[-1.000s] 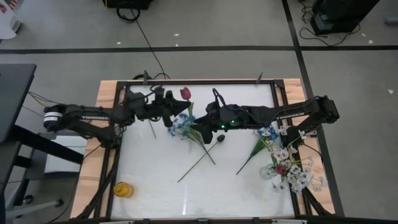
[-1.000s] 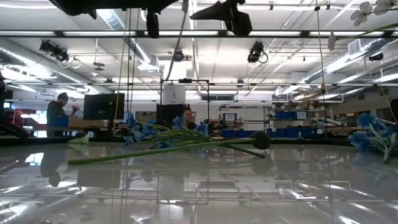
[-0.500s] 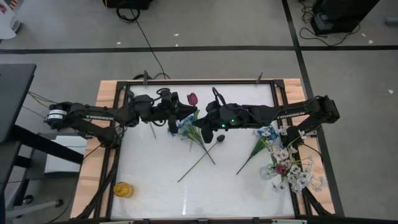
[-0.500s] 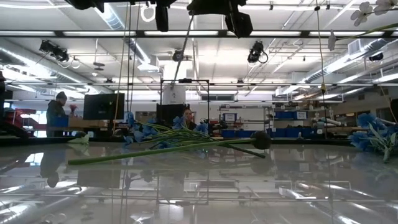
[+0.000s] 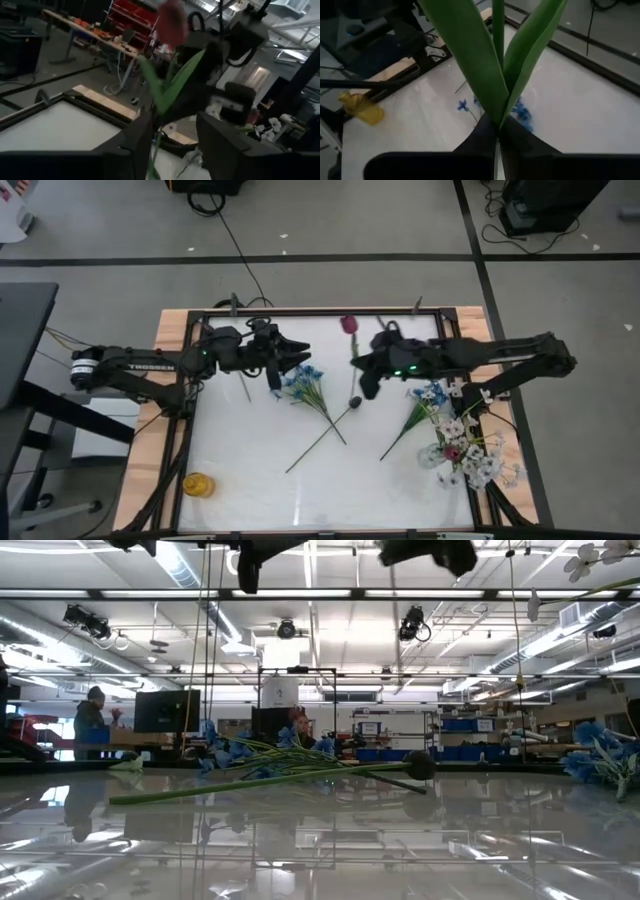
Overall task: Sort flowers into vase by color
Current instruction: Put the red tulip into the transparent vase
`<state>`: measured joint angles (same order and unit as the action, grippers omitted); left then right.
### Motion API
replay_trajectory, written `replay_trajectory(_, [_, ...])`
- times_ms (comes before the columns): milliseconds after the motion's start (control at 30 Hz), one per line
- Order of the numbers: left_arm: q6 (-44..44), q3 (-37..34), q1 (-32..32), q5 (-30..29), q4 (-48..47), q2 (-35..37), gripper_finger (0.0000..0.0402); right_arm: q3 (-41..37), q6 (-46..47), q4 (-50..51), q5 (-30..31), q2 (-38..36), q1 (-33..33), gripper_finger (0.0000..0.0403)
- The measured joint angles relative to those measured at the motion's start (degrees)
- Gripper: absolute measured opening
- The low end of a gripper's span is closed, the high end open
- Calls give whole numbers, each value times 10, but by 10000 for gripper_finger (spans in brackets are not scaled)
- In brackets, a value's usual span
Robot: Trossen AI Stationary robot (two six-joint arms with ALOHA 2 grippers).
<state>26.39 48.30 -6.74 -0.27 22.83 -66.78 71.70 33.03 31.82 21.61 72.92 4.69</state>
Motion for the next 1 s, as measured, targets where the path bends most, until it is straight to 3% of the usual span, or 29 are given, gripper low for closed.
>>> replay_trajectory(67, [7, -1, -2, 0, -22, 3, 171, 0, -30, 13, -16, -28, 6, 14])
replay_trajectory(200, [15, -1, 4, 0, -26, 4, 173, 0, -100, 27, -109, -74, 31, 14])
replay_trajectory(400, [22, -1, 26, -3, -26, 4, 174, 0, -137, 97, -212, -113, 74, 14])
replay_trajectory(667, [35, -1, 102, -93, 16, -27, 174, 0, -148, 238, -238, -139, 125, 13])
replay_trajectory(1000, [44, -1, 166, -205, 115, -90, 173, 0, -146, 285, -284, -185, 168, 13])
